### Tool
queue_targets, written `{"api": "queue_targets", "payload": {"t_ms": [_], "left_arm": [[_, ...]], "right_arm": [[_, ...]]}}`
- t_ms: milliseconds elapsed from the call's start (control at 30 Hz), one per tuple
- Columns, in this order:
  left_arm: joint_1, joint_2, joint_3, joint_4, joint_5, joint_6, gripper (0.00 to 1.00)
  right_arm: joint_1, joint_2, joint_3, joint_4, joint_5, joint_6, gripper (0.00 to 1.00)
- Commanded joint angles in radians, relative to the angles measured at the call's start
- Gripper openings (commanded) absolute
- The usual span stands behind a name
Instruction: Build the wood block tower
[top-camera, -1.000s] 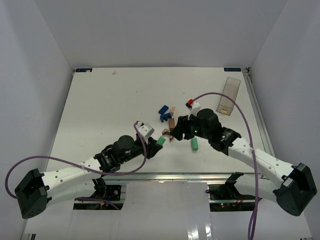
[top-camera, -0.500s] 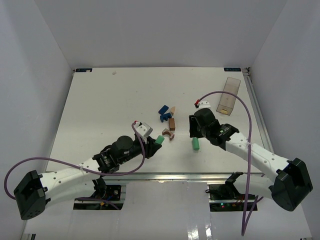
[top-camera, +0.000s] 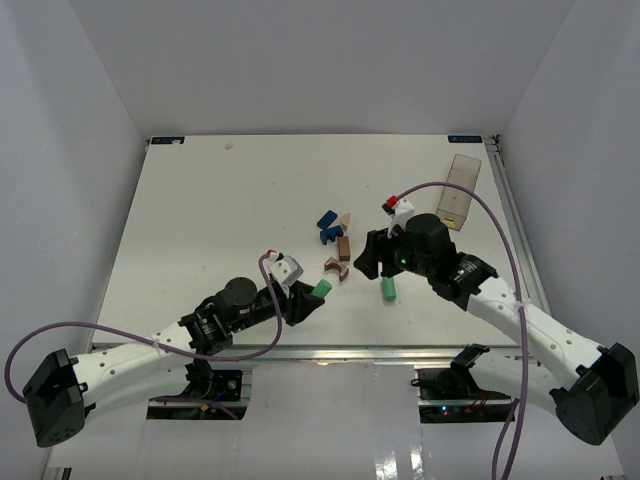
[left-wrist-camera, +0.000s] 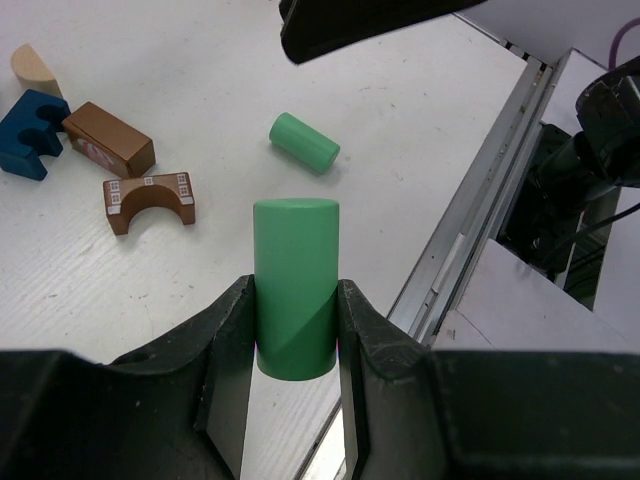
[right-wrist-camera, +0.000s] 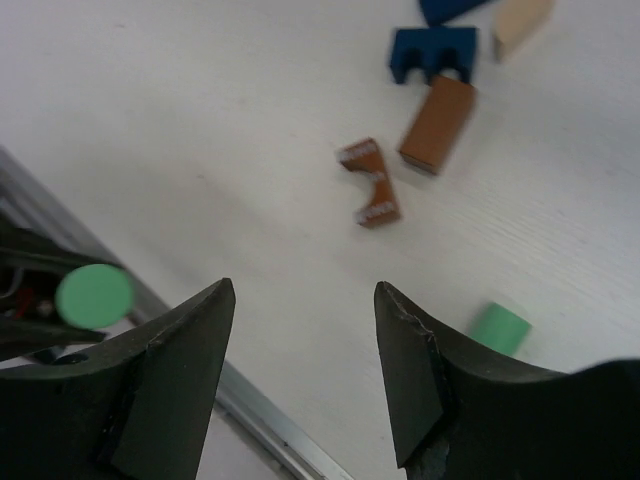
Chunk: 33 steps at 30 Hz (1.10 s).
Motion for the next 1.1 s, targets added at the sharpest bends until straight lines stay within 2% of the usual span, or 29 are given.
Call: {"api": "queue_targets", "payload": {"t_ms": [0, 133, 367, 800, 900, 967, 1033, 1067], "left_arm": [[-0.003, -0.050, -0.025, 0.056, 0.062, 0.030, 0.00], [-0.004, -0.038, -0.023, 0.066, 0.072, 0.030, 0.00], [-0.002, -0.020, -0.022, 0.089, 0.104, 0.029, 0.00], [-0.003, -0.035, -0.025, 0.087, 0.103, 0.032, 0.00], [-0.003, -0.041, -0.027, 0.086, 0.102, 0.031, 0.00], [-0.004, -0.040, -0.028, 0.083, 0.101, 0.032, 0.00], [-0.004, -0.040, -0.027, 0.080, 0.101, 0.031, 0.00], [-0.004, -0.038, -0.026, 0.077, 0.091, 0.025, 0.03]], "right_arm": [[0.001, -0.063, 0.001, 0.173, -0.379, 0.040, 0.66], [0.002, -0.045, -0.016, 0.233, -0.494, 0.087, 0.68], [0.017, 0.024, -0.028, 0.345, -0.582, 0.143, 0.65], [0.103, 0.125, -0.042, 0.372, -0.560, 0.160, 0.60], [0.120, 0.126, -0.043, 0.388, -0.553, 0.165, 0.47], [0.123, 0.118, -0.050, 0.397, -0.543, 0.168, 0.33], [0.125, 0.108, -0.064, 0.417, -0.534, 0.179, 0.12], [0.125, 0.106, -0.068, 0.422, -0.533, 0.183, 0.08]]}}
